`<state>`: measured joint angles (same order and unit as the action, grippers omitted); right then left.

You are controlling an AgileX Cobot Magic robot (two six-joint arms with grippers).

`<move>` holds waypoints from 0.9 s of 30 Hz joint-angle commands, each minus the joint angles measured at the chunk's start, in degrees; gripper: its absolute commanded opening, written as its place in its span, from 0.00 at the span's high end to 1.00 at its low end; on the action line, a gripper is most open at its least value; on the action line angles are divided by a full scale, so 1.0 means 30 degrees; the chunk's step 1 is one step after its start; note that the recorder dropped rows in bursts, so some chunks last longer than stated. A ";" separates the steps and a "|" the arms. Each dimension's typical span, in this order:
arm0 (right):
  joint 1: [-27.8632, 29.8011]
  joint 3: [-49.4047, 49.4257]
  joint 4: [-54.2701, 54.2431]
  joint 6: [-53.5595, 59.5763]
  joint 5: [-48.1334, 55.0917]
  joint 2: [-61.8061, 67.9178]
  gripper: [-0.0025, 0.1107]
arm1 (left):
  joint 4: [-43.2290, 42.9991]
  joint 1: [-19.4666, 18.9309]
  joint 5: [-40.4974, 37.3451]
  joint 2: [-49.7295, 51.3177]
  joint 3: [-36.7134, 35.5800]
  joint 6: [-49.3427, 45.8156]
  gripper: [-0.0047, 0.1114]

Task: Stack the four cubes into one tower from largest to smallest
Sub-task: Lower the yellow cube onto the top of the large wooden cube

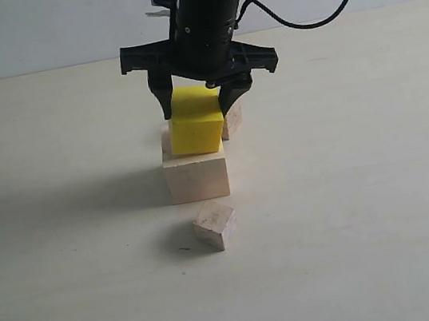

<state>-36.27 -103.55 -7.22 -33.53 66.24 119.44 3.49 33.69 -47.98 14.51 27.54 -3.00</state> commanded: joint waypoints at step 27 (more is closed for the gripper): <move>0.0069 -0.0064 -0.1096 -0.0037 0.0287 -0.0073 0.32 | 0.0058 0.0113 0.0184 -0.0186 -0.0124 0.0074 0.96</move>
<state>-36.27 -103.55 -10.14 -33.65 66.55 119.44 3.49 33.69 -47.98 14.39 27.54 -3.00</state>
